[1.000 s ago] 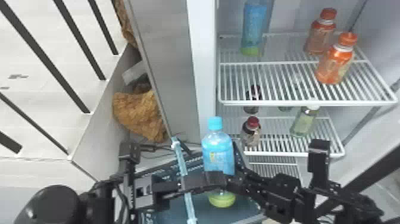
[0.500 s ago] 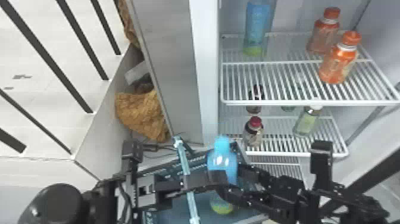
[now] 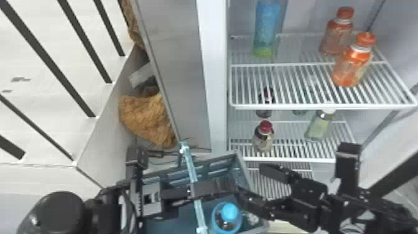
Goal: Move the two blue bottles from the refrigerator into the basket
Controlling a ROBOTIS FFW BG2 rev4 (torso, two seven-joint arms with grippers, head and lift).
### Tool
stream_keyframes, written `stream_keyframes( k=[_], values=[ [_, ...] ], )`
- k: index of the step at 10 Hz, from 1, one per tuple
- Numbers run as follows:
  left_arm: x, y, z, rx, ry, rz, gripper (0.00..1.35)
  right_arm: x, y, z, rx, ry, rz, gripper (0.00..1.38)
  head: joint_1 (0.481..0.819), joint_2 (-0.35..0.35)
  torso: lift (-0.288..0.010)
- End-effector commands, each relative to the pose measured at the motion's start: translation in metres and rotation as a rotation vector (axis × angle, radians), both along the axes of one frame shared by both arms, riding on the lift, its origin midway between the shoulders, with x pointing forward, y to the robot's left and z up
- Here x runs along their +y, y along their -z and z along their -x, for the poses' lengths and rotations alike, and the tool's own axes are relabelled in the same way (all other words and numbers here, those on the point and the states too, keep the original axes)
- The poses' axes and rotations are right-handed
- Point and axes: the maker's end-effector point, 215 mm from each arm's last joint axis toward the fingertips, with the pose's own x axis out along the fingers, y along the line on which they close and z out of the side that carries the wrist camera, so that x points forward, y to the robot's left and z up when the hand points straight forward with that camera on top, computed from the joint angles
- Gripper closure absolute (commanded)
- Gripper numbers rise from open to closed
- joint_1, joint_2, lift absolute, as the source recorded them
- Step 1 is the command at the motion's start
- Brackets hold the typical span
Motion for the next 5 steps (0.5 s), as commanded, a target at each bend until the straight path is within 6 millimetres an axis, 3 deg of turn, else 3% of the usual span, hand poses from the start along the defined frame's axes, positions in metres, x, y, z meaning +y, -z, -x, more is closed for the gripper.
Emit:
stream_keyframes(
  k=[1, 5],
  values=[
    [0.0, 0.0, 0.0, 0.0, 0.002, 0.002, 1.2, -0.019, -0.007, -0.009, -0.037, 0.045, 0.024, 0.12, 0.695, 0.055, -0.01],
    [0.001, 0.001, 0.001, 0.004, -0.002, 0.0, 1.2, -0.04, -0.04, -0.014, -0.14, 0.107, 0.067, 0.13, 0.695, -0.012, -0.01]
  ],
)
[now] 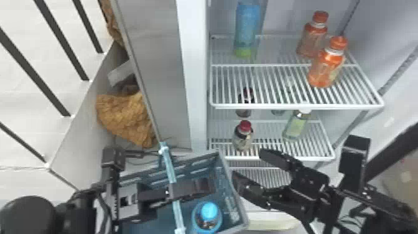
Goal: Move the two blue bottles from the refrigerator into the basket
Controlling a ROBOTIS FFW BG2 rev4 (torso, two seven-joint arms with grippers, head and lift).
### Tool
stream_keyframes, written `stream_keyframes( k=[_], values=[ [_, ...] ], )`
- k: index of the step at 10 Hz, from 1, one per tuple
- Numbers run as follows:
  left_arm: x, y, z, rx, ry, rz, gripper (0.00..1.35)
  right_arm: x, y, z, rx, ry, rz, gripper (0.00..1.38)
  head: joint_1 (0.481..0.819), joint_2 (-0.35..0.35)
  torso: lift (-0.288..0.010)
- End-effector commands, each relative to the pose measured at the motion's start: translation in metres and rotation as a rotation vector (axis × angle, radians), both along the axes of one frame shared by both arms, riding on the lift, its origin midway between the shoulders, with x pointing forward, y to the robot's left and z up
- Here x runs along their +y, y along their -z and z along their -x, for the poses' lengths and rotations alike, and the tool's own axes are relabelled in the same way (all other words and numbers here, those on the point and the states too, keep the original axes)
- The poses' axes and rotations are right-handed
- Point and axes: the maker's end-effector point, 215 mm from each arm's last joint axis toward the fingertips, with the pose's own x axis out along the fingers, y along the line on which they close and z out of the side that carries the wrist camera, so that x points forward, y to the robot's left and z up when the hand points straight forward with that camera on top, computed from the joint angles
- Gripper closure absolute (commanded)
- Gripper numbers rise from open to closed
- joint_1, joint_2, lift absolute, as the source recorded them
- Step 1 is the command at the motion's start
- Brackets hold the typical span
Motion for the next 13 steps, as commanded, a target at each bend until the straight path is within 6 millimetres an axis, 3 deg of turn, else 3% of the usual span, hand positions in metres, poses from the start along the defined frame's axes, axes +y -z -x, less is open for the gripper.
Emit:
stream_keyframes(
  k=[1, 3, 7, 10, 13],
  values=[
    [0.0, 0.001, 0.001, 0.004, -0.002, 0.001, 1.2, -0.007, -0.018, -0.005, -0.059, 0.026, 0.004, 0.13, 0.695, -0.02, -0.01],
    [-0.001, 0.001, 0.002, 0.006, 0.0, 0.005, 1.2, -0.025, -0.031, -0.021, -0.126, 0.095, 0.021, 0.13, 0.695, -0.037, -0.01],
    [-0.002, 0.001, 0.003, 0.008, 0.002, 0.009, 1.2, -0.082, -0.051, -0.071, -0.249, 0.267, 0.096, 0.13, 0.695, -0.125, -0.01],
    [-0.004, 0.0, 0.004, 0.008, 0.006, 0.011, 1.2, -0.096, -0.063, -0.11, -0.323, 0.318, 0.105, 0.13, 0.695, -0.17, -0.01],
    [-0.004, -0.001, 0.003, 0.004, 0.008, 0.012, 1.2, -0.089, -0.074, -0.148, -0.368, 0.323, 0.094, 0.11, 0.695, -0.174, -0.01]
  ],
)
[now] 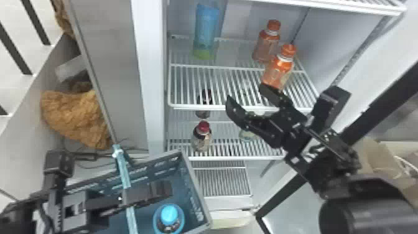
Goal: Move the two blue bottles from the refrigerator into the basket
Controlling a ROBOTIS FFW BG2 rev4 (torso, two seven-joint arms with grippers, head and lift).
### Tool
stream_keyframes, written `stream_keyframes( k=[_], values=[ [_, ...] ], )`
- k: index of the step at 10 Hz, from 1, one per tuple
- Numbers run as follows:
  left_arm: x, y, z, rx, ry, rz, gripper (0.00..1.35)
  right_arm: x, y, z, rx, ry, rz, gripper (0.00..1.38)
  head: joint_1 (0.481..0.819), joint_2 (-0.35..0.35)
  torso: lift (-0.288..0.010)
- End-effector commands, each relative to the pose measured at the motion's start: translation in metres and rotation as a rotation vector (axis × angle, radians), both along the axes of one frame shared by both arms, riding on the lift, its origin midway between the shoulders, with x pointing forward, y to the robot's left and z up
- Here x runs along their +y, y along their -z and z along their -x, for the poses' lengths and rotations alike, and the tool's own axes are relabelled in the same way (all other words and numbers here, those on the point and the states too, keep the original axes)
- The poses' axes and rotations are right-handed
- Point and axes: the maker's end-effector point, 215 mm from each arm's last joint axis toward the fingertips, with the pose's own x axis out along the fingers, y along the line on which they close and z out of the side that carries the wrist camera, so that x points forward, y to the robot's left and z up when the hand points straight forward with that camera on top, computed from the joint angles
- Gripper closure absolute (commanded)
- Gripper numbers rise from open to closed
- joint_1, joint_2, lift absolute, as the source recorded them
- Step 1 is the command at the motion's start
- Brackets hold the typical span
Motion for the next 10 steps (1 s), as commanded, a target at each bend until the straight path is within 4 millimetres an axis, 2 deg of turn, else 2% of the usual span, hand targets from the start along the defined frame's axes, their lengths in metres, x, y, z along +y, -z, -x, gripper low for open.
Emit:
stream_keyframes(
  k=[1, 4, 6, 10],
  values=[
    [0.0, -0.001, -0.001, -0.003, 0.001, 0.0, 1.2, 0.007, -0.008, -0.018, -0.021, -0.005, -0.005, 0.11, 0.695, -0.165, -0.01],
    [-0.002, -0.001, -0.001, -0.004, 0.003, -0.001, 1.2, 0.007, -0.015, -0.055, -0.05, 0.018, -0.007, 0.11, 0.695, -0.144, -0.01],
    [-0.001, -0.001, -0.002, -0.004, 0.001, -0.002, 1.2, 0.002, -0.011, -0.079, -0.042, 0.041, -0.011, 0.11, 0.695, -0.143, -0.01],
    [-0.001, -0.001, -0.004, -0.006, 0.002, -0.002, 1.2, 0.018, -0.017, -0.129, -0.065, 0.024, -0.019, 0.1, 0.695, -0.129, -0.01]
  ],
)
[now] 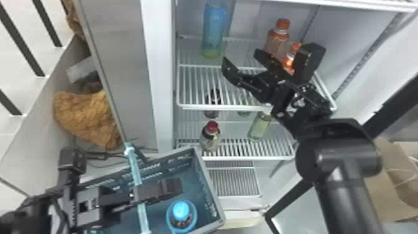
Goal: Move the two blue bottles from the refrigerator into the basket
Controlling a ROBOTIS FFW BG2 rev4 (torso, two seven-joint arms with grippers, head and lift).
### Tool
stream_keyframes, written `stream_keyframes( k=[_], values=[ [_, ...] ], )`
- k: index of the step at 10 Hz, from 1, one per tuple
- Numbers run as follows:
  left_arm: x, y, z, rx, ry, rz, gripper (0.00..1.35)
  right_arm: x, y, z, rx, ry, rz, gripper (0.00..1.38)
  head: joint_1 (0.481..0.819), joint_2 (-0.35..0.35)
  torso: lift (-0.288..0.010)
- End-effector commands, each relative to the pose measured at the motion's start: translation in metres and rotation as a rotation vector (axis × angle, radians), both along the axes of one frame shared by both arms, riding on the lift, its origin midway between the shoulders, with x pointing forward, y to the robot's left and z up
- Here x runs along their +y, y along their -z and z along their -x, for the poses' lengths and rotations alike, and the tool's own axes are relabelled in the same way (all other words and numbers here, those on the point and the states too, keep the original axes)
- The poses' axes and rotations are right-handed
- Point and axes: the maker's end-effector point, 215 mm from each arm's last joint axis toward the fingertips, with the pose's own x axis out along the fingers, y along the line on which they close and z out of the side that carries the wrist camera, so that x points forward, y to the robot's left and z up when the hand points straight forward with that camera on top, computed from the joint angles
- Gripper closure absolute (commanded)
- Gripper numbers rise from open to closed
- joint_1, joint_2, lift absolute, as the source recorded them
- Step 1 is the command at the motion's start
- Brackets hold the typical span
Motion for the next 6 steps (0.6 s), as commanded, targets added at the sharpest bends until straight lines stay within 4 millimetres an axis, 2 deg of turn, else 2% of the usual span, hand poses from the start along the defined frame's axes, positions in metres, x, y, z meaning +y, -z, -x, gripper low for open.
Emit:
stream_keyframes(
  k=[1, 4, 6],
  values=[
    [0.0, 0.0, -0.001, 0.0, 0.0, 0.001, 1.2, 0.006, -0.003, -0.018, -0.004, -0.003, 0.001, 0.1, 0.695, -0.121, -0.01],
    [-0.002, -0.003, -0.005, -0.009, 0.007, 0.001, 1.2, 0.015, -0.016, -0.055, -0.02, -0.01, 0.002, 0.1, 0.695, -0.102, -0.01],
    [-0.002, -0.003, -0.006, -0.012, 0.01, -0.002, 1.2, 0.02, -0.02, -0.07, -0.022, -0.005, 0.005, 0.1, 0.695, -0.095, -0.01]
  ],
)
